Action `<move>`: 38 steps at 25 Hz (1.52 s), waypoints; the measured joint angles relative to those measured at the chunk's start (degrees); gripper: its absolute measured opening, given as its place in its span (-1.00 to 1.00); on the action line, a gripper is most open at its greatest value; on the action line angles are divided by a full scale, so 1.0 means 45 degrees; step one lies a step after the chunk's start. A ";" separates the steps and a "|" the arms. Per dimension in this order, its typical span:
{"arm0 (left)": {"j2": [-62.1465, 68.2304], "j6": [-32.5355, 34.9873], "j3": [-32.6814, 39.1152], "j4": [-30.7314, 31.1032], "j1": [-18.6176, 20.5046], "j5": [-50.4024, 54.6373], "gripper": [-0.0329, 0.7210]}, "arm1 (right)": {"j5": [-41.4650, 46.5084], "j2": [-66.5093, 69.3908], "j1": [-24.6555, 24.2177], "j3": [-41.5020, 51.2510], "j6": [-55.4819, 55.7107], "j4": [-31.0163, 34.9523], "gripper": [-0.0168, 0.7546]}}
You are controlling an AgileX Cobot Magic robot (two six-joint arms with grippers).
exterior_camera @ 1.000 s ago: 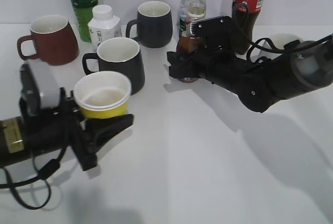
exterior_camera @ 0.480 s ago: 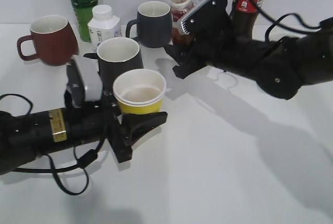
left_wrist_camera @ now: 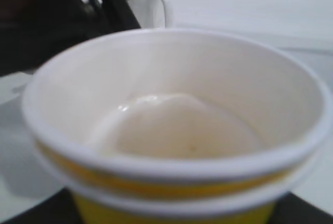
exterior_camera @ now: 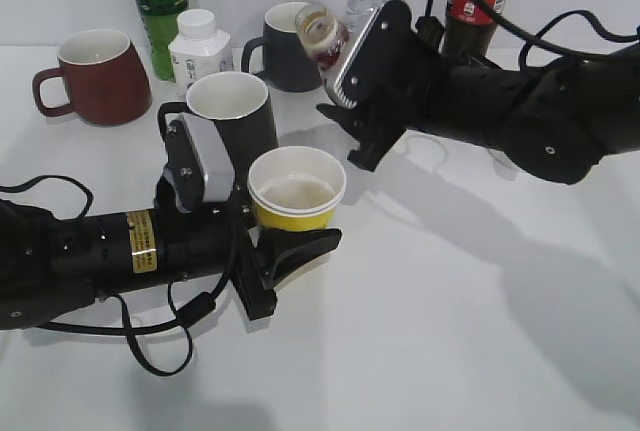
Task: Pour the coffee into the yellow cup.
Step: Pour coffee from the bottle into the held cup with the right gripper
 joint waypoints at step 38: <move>0.0000 -0.0014 0.0000 0.0587 0.0000 -0.0344 0.12 | -0.1545 -0.1119 0.0000 0.1777 -0.9612 0.0074 0.35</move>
